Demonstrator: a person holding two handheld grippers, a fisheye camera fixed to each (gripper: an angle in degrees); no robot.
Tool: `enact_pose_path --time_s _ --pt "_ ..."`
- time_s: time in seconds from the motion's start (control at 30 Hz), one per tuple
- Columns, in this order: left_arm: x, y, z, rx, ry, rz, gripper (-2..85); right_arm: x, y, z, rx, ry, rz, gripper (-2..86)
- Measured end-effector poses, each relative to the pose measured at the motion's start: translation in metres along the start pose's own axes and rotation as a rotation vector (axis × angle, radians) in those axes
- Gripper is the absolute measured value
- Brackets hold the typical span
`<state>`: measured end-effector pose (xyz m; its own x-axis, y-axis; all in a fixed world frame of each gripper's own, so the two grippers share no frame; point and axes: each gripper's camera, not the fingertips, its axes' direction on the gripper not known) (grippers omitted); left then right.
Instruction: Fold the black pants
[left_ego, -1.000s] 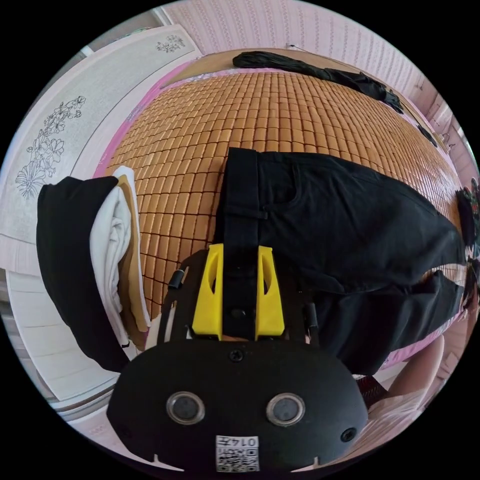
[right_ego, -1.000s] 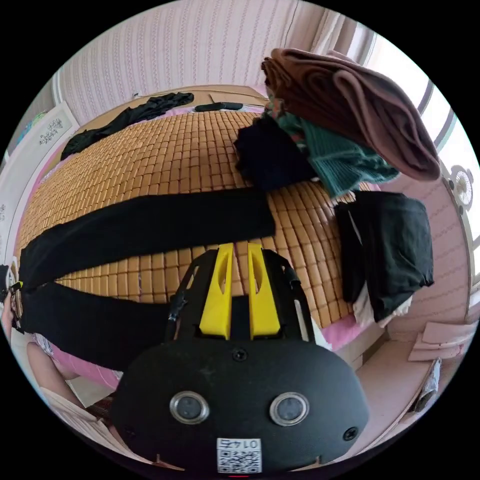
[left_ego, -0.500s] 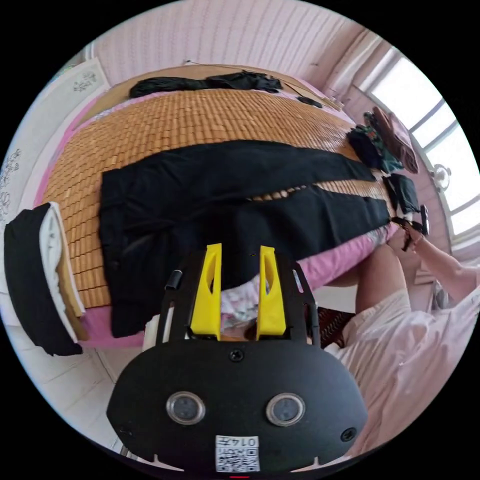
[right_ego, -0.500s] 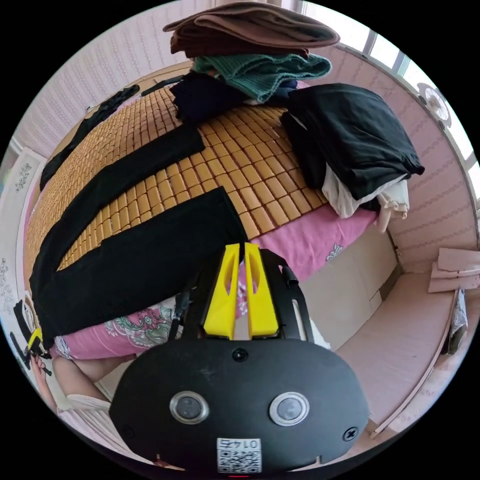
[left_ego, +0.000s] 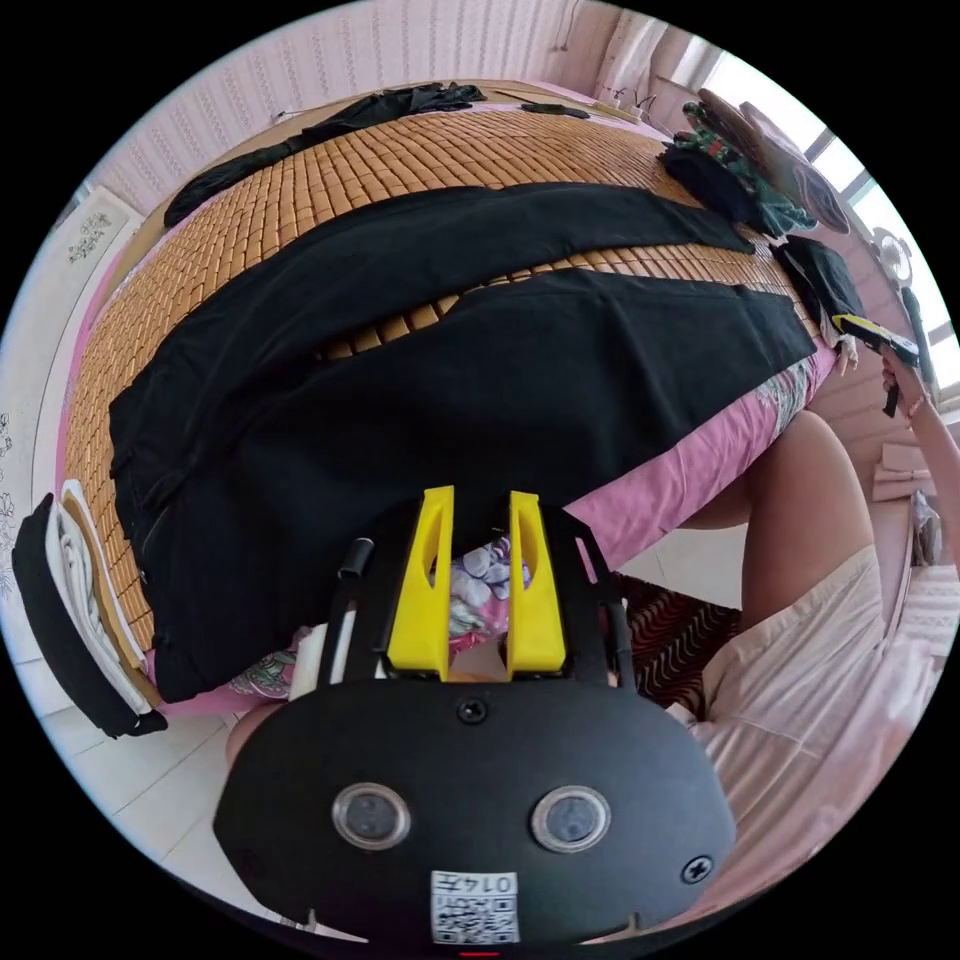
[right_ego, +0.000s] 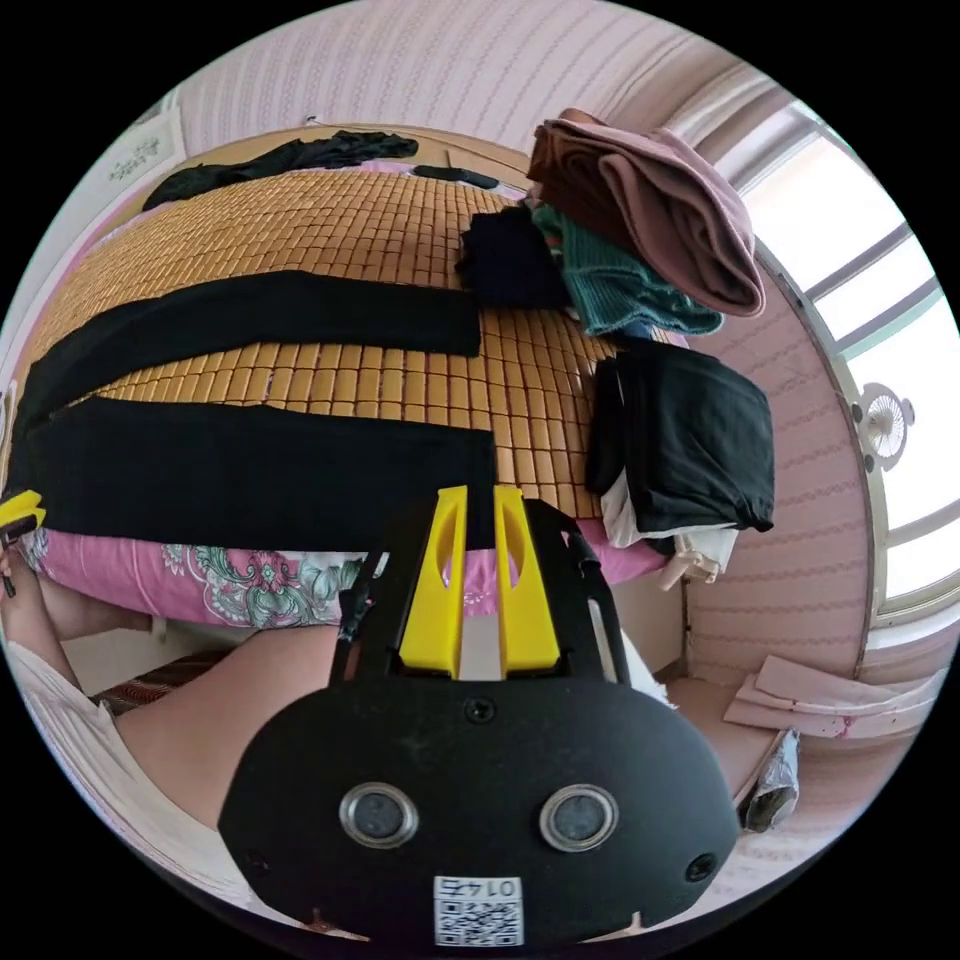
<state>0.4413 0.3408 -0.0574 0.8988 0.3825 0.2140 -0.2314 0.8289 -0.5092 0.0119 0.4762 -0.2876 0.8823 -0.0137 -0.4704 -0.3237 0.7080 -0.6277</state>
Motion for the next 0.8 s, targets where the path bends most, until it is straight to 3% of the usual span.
enact_pose_path --time_s 0.2,0.37,0.43,0.6,0.8 --pt "0.009 0.005 -0.011 -0.002 0.076 0.015 9.3 -0.021 0.002 0.026 -0.024 -0.092 0.02 6.7" --pt "0.016 0.007 -0.003 -0.042 0.028 0.05 8.5 -0.032 -0.004 0.065 -0.174 -0.168 -0.039 4.5" --pt "0.017 0.013 0.0 -0.034 -0.038 0.045 6.9 -0.029 -0.003 0.068 -0.152 -0.212 -0.079 1.9" --pt "0.02 0.027 -0.004 -0.062 -0.056 0.108 6.0 -0.021 -0.003 0.079 -0.194 -0.14 -0.16 -0.1" --pt "-0.005 0.047 -0.011 -0.071 -0.009 0.08 5.2 -0.004 -0.001 0.092 -0.212 -0.173 -0.074 -0.3"
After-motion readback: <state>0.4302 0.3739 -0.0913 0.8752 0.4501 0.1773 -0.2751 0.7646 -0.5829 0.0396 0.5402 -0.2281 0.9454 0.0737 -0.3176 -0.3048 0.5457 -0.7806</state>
